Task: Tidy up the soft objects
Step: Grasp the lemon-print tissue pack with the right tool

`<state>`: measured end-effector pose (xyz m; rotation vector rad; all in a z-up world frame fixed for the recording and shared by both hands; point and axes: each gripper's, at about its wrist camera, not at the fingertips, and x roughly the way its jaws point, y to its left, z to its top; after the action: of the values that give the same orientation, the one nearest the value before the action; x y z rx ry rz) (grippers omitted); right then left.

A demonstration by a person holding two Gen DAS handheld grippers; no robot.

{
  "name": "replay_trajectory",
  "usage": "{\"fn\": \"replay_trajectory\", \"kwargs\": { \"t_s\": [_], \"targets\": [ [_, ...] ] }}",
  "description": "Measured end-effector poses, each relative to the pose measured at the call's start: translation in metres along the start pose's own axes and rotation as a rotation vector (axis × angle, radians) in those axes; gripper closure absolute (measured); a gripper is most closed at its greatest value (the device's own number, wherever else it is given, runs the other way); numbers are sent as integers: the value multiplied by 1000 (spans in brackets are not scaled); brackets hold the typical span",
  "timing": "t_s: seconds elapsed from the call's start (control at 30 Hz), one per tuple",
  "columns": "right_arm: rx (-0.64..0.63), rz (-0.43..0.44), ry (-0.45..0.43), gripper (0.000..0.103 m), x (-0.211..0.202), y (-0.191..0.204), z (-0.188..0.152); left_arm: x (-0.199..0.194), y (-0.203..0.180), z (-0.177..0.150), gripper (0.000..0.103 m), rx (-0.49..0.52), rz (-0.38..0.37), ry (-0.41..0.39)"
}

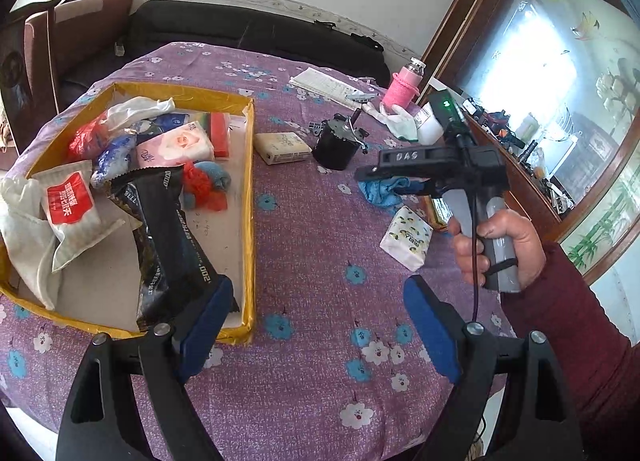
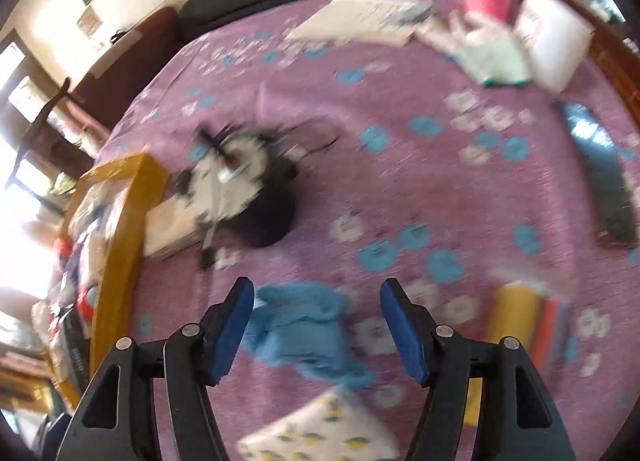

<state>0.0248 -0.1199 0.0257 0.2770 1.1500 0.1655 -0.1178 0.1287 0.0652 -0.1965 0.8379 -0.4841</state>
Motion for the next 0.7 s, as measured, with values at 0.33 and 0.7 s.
{"fn": "replay_trajectory", "kwargs": {
  "t_s": [0.33,0.7],
  "targets": [
    [-223,286,102,60,-23,36,-58,11,-7,-3,17,4,-23,35],
    [-1,154,-76,29,-80,-54,-84,44,-31,-3,17,38,-26,104]
  ]
}}
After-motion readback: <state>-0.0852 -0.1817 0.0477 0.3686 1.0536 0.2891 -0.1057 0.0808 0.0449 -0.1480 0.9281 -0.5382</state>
